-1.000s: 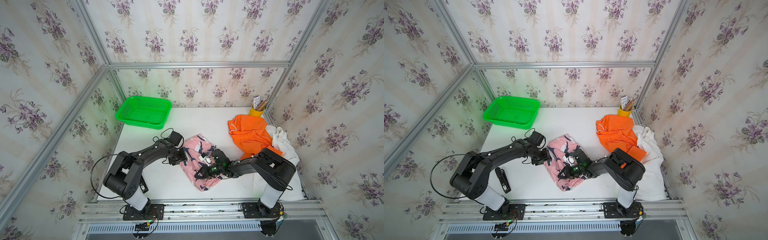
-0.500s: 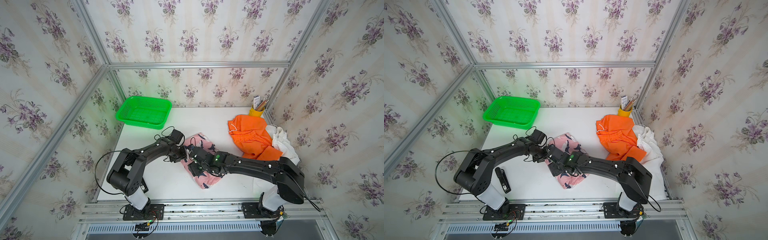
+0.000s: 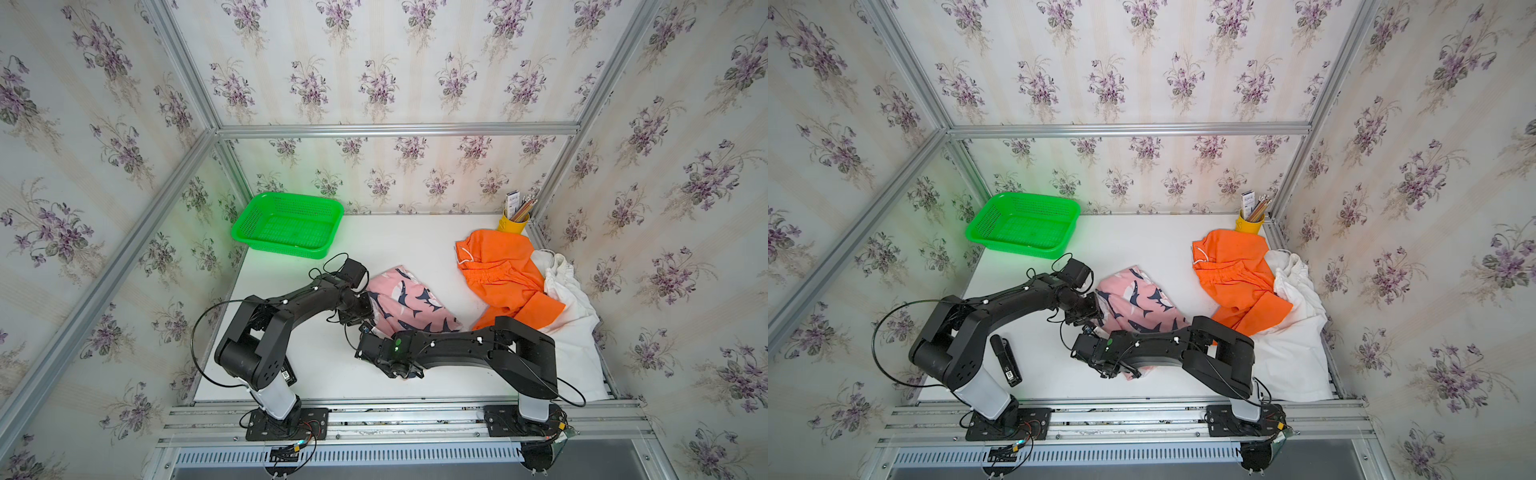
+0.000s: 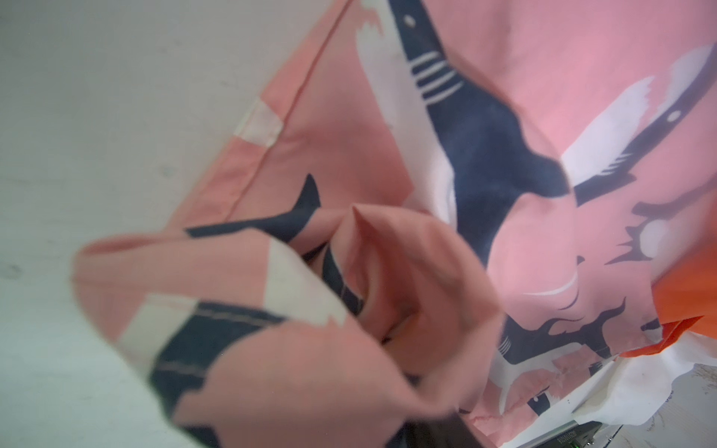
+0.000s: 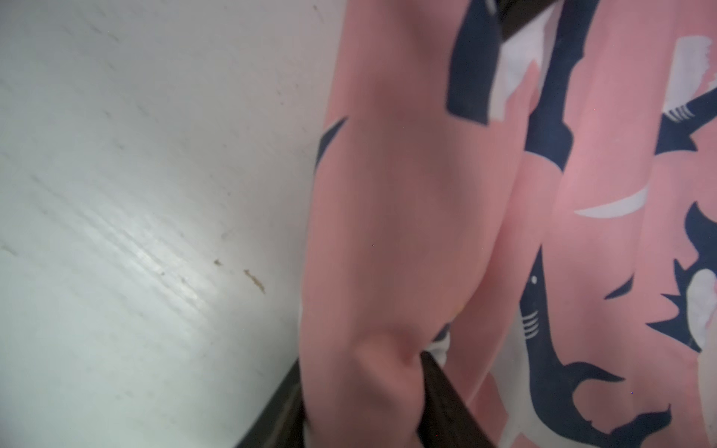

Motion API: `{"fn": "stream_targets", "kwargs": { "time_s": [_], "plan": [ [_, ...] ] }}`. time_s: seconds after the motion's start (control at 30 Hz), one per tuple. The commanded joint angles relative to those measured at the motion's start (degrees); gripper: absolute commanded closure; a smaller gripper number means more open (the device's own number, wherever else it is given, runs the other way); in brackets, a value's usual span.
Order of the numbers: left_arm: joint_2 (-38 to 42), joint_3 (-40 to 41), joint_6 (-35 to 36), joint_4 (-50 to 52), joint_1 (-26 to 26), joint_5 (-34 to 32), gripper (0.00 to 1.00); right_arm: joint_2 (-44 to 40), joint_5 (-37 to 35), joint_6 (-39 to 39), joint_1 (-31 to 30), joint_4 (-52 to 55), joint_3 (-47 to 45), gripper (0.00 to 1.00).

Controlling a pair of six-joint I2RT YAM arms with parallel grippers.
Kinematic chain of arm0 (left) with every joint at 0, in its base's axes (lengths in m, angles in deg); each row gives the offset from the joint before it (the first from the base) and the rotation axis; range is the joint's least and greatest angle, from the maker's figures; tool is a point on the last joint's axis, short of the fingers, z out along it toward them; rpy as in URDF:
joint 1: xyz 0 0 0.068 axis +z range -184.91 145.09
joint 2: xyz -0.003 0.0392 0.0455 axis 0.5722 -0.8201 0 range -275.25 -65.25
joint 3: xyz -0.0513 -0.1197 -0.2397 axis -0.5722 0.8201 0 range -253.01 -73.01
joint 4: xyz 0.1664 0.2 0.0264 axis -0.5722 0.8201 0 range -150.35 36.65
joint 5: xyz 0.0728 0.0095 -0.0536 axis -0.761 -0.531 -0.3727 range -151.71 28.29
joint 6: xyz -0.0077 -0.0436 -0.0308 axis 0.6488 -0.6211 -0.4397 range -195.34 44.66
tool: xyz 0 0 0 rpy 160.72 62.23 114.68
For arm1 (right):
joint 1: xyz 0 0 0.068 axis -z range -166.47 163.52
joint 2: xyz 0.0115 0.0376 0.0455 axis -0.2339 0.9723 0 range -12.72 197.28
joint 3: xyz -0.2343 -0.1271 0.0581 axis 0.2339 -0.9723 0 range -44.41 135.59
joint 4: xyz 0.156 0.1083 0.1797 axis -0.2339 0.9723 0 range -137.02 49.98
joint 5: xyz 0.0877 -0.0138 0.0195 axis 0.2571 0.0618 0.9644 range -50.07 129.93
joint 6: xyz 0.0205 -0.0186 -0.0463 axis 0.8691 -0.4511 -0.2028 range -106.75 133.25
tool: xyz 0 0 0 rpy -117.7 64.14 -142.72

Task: Roll up the shorts
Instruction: Roll the shorts at the center of the board.

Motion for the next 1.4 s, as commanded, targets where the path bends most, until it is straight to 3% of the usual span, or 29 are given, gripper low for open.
{"fn": "stream_targets", "kwargs": {
  "time_s": [0.0,0.1,0.23,0.37,0.5,0.73,0.87,1.03,1.13,1.27,1.37],
  "plan": [
    [1.67,0.18,1.15,2.89,0.76,-1.33,0.5,-1.91,5.83,0.61,-0.1,-1.83,-0.03,0.83],
    [5.77,0.78,1.62,5.2,2.56,-3.11,0.4,-5.58,15.09,1.07,1.04,-5.75,-0.26,0.9],
    [11.19,0.21,2.61,10.26,3.8,-6.36,0.31,-10.26,33.89,4.0,5.86,-16.71,-6.15,0.92],
    [13.79,-0.16,2.57,12.79,3.69,-6.47,0.27,-13.63,50.6,13.88,14.08,-32.58,-17.17,0.95],
    [13.94,-0.83,2.6,13.0,3.16,-6.3,0.24,-14.73,57.59,20.58,20.0,-43.02,-25.88,0.96],
    [6.83,-6.84,2.74,11.01,-1.2,-5.4,0.2,-10.44,65.93,30.49,28.56,-56.69,-37.76,0.95],
    [1.81,-8.02,1.78,7.1,-2.5,-5.64,0.22,-7.25,66.26,31.96,31.01,-56.59,-39.67,0.86],
    [-5.2,-9.52,3.34,6.75,-2.39,-6.94,0.43,-10.95,60.79,27.27,31.17,-46.21,-37.8,0.61],
    [-6.92,-10.04,4.25,6.75,-2.42,-6.81,0.53,-17.59,50.28,19.11,30.24,-30.24,-32.56,0.49],
    [-7.2,-10.18,4.97,6.8,-2.29,-6.63,0.54,-23.47,31.88,9.56,25.59,-10.25,-21.44,0.37],
    [-7.29,-10.19,5.23,6.89,-2.23,-6.21,0.54,-22.52,19.33,5.89,19.59,-0.15,-12.3,0.29]
  ]
}}
